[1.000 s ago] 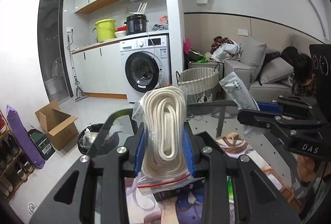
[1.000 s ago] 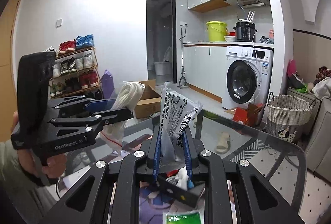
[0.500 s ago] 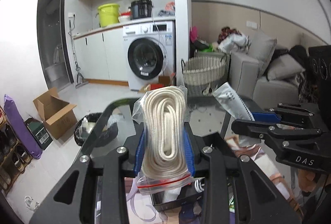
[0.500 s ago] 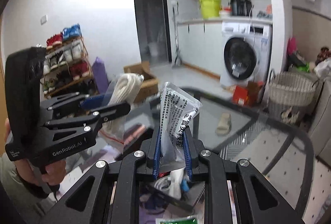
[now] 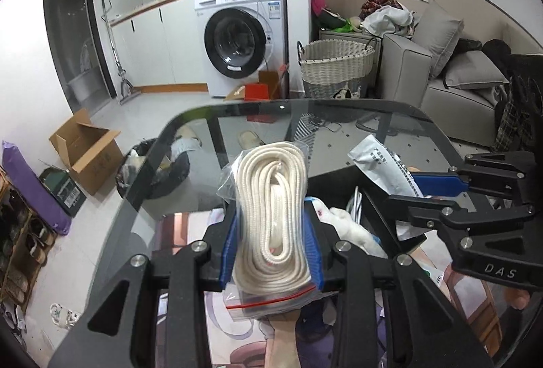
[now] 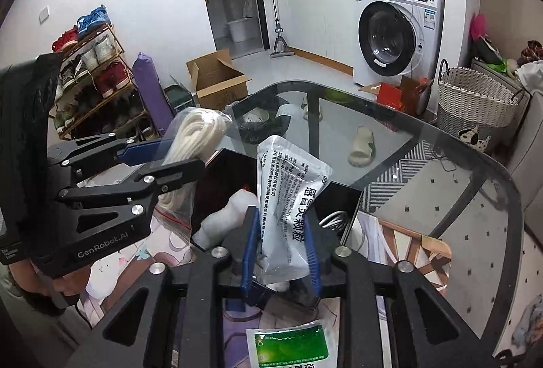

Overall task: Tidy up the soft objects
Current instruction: 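Lower the rope bag into the box with the left tool while the right tool lowers the packet in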

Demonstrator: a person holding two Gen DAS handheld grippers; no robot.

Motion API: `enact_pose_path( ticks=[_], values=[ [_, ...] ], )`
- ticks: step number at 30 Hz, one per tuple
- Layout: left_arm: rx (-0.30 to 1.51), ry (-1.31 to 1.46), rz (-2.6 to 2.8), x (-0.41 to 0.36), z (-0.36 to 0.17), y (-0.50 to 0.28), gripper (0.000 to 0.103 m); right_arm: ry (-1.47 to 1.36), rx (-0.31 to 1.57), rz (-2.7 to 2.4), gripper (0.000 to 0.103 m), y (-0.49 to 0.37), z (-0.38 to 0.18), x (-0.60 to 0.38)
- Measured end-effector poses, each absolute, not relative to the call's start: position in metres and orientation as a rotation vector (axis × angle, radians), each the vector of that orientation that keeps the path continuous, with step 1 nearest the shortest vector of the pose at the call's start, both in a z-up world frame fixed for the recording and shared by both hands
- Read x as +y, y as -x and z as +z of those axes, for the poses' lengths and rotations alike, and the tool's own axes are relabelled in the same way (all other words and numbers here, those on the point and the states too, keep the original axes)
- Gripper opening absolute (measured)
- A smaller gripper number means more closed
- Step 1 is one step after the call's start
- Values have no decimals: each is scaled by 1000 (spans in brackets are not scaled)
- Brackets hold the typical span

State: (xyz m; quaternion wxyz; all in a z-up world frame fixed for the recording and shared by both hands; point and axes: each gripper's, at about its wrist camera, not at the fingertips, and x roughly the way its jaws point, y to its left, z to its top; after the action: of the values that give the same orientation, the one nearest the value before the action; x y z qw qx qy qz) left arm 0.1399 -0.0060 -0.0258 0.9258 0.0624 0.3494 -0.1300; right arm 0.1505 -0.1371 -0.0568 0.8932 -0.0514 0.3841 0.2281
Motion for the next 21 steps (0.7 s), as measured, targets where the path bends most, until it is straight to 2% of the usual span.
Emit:
enact_pose_path(
  ticks=[1,4,10,14,21],
  values=[
    [719,-126,-269,-5,-26,-140,37,103,803,471,33,-152,-58,-138],
    [712,-109,-284,-5,-23,-139,45,64,828,486,34,-156,-64,-141],
    [712,-101,-285,-2,-20,-139,46,65,832,483,34,-155,-65,-142],
    [722,-101,-277,-1,-22,-139,48,58,858,472,42,-158,-70,-140],
    [808,-113,-277,-3,-39,-147,48,34,861,482,43,-159,-69,-142]
  ],
)
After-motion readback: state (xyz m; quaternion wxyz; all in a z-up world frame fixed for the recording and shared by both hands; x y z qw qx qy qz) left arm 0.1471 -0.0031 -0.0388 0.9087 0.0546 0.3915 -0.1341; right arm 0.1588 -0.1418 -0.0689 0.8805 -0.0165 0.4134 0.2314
